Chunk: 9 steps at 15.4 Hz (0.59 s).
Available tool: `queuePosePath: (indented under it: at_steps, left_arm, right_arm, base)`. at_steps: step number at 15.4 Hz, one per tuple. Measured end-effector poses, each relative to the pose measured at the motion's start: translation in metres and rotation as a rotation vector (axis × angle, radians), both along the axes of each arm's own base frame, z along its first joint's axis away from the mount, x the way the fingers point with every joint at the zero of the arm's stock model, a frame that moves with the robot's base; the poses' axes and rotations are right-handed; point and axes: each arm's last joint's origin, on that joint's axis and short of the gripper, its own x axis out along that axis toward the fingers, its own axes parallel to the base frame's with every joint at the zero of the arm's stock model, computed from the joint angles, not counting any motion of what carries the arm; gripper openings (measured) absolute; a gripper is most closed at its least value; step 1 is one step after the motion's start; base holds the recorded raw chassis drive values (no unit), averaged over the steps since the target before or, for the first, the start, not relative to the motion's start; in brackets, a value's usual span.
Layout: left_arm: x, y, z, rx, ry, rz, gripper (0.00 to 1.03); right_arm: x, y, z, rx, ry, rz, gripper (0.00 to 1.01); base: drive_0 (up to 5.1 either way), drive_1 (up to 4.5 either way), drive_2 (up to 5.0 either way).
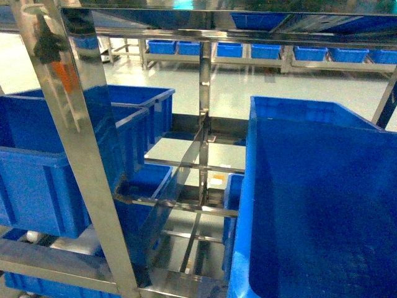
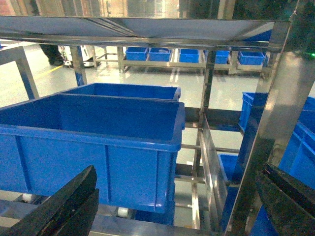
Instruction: Pick red block from blue box to shelf
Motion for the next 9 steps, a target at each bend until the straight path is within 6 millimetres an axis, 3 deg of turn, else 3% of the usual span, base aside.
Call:
queuePosePath:
  at_steps: [9]
  left_arm:
    - [0.0000,0.0000,0.0000,0.000,0.000,0.000,0.98]
  right_arm:
    - [0.0000,0.0000,0.0000,0.000,0.000,0.000,0.29]
  base:
    - [0.0,0.00,0.0]
